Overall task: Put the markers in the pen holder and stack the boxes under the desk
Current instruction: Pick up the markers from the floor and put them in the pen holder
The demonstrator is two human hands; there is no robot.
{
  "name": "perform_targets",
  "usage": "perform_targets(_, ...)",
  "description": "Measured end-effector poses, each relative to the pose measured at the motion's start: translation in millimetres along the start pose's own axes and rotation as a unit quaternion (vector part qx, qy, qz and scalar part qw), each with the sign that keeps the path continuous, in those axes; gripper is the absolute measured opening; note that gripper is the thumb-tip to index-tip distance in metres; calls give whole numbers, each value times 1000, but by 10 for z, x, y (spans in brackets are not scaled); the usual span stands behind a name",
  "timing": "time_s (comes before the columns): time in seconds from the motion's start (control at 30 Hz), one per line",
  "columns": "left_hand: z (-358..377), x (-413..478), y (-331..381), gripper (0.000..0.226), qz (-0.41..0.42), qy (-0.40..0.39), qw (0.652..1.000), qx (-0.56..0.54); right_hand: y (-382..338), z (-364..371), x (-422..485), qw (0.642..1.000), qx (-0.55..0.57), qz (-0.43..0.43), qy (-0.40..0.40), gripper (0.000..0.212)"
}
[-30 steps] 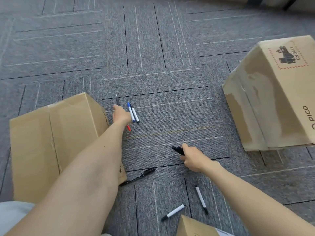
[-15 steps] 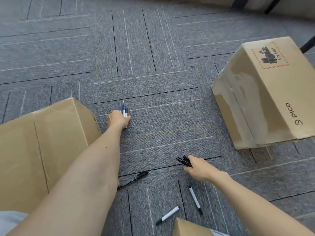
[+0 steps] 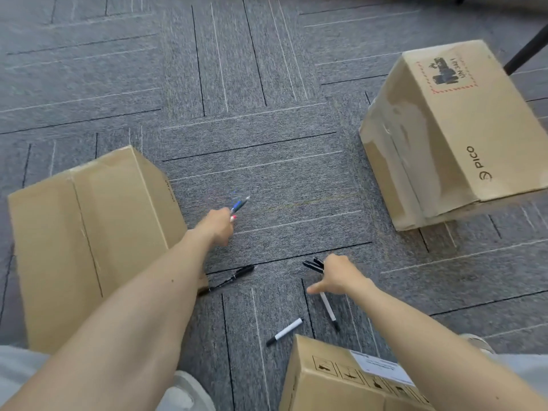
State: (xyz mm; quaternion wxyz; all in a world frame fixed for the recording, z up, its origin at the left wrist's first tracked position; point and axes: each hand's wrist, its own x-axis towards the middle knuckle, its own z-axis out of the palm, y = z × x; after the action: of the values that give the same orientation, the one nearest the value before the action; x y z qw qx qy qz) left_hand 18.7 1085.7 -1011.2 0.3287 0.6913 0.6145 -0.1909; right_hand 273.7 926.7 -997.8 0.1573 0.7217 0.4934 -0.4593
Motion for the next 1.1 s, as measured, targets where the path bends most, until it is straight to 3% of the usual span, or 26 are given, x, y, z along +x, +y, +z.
perform_targets(0.23, 293, -371, -61, 9, 29, -44, 999, 3, 8, 152, -62, 998, -62, -17, 28, 35)
perform_targets(0.57, 495, -645, -57, 44, 31, -71, 992, 95, -127, 123, -80, 993, -31, -109, 19, 20)
perform_targets(0.77, 556, -690, -54, 22, 48, -66, 983, 166, -171, 91, -119, 994, -6, -106, -26, 25)
perform_targets(0.87, 546, -674, -47, 12, 59, -82, 983, 155, -164, 58, -121, 993, 0, -107, -56, 20)
perform_targets(0.97, 535, -683, -3, 19, 73, -75, 988, 110, -177, 21, -140, 990, 11, -122, -65, 11)
perform_targets(1.1, 502, -712, 131, 27, 71, -59, 994, 54, -212, 16, -170, 989, 68, -117, -62, 25)
